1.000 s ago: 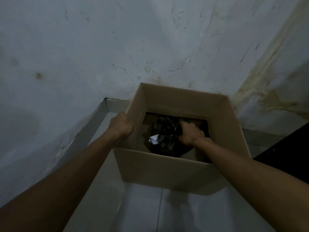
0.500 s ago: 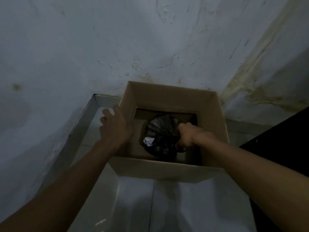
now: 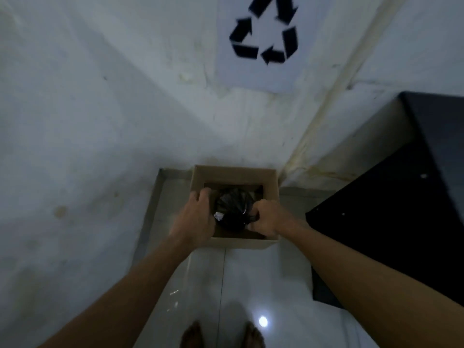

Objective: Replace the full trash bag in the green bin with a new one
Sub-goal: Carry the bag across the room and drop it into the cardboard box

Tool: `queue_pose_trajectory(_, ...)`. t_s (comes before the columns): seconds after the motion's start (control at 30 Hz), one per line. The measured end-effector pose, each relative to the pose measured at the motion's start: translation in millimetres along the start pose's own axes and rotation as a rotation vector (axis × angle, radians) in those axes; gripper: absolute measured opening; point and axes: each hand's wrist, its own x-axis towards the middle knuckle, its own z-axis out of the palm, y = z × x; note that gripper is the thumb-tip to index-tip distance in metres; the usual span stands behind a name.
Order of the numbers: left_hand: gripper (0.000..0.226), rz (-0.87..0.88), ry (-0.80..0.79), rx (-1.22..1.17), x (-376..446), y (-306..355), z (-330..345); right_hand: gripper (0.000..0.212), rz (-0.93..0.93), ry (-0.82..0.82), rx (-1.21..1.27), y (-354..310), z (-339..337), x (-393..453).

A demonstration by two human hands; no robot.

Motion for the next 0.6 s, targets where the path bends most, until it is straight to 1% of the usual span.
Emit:
queue_pose_trajectory(0.17, 0.066, 0.132, -0.016, -0.014, -60, 78, -96, 0.040, -0.020, 0.109, 0.070, -24, -79, -118)
queue_pose_trajectory(0.3, 0.065, 0.191, -0.005, -0.064, -99, 123, -146, 0.038, -0.029, 0.217, 0.166, -35, -115, -203)
queue_pose_trajectory(0.47, 0.064, 0.291, 0.007, -0.077, -146, 165, -170, 0.040, 0.009, 0.322, 0.270, -36, -126, -307)
queue_pose_trajectory(0.53, 0.060, 0.342, -0.018, -0.063, -166, 182, -170, 0.048, 0.055, 0.391, 0.325, -31, -120, -350)
queue_pose_trajectory(0.6, 0.051, 0.405, -0.043, -0.037, -187, 200, -166, 0.051, 0.100, 0.444, 0.368, -24, -110, -392)
